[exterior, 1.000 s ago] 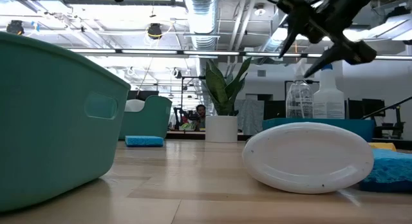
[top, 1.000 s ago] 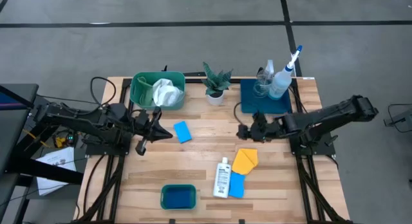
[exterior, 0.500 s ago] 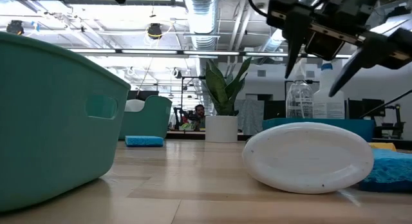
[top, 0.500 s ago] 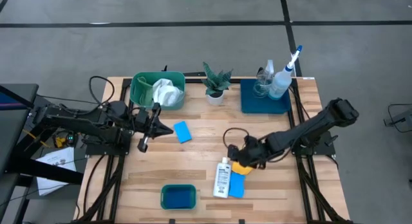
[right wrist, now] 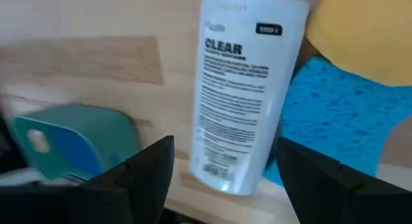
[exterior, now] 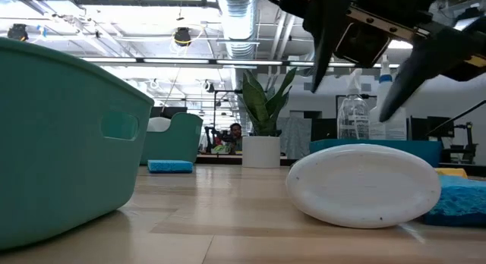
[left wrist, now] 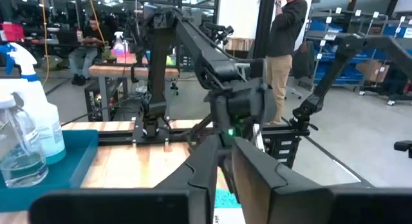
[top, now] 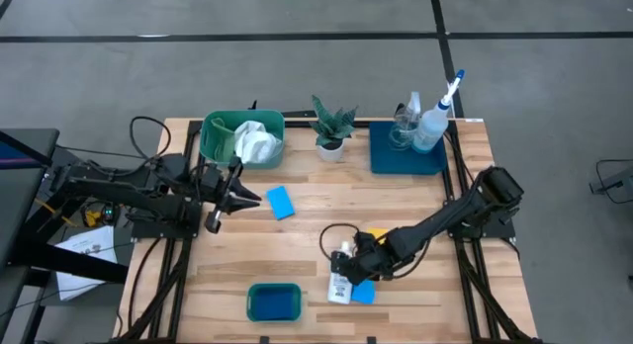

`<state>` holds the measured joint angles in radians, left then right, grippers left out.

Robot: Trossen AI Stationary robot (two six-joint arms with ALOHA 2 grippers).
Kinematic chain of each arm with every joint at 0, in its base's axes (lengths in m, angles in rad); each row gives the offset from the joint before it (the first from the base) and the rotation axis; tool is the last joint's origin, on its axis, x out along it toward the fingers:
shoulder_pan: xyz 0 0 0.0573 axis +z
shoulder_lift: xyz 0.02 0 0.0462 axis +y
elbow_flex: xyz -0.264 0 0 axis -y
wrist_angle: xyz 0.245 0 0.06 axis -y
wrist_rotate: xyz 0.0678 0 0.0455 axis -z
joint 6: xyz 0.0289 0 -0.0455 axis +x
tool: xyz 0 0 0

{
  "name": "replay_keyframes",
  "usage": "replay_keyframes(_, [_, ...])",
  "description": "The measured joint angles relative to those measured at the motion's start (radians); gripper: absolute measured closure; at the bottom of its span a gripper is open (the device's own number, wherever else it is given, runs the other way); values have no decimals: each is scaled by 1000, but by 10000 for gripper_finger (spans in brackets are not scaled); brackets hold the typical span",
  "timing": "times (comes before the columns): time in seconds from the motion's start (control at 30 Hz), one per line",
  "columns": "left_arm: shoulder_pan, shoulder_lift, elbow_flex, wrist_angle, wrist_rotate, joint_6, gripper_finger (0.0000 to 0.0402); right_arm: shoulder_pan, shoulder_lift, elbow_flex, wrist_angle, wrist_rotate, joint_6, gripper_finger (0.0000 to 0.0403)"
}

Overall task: Pick & Place Kitchen Items
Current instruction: Put the yellow microfiber cloth into the top green bin

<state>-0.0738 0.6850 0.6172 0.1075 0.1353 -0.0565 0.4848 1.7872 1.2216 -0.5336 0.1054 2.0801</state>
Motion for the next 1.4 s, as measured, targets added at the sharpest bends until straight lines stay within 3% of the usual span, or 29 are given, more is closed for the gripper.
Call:
replay_keyframes(0.4, [0,-38,0,-16,-25,-7,293,73,58,69,-58,50,-243,143])
replay_keyframes(0.63, [0,-36,0,-14,-157,-9,292,131,61,69,-103,53,-271,143])
replay_keyframes(0.93, [0,-36,0,-8,-268,-30,295,183,65,69,-263,50,-29,143])
replay_keyframes(1.4, [0,-36,0,15,-322,-118,295,209,67,66,-338,51,68,143])
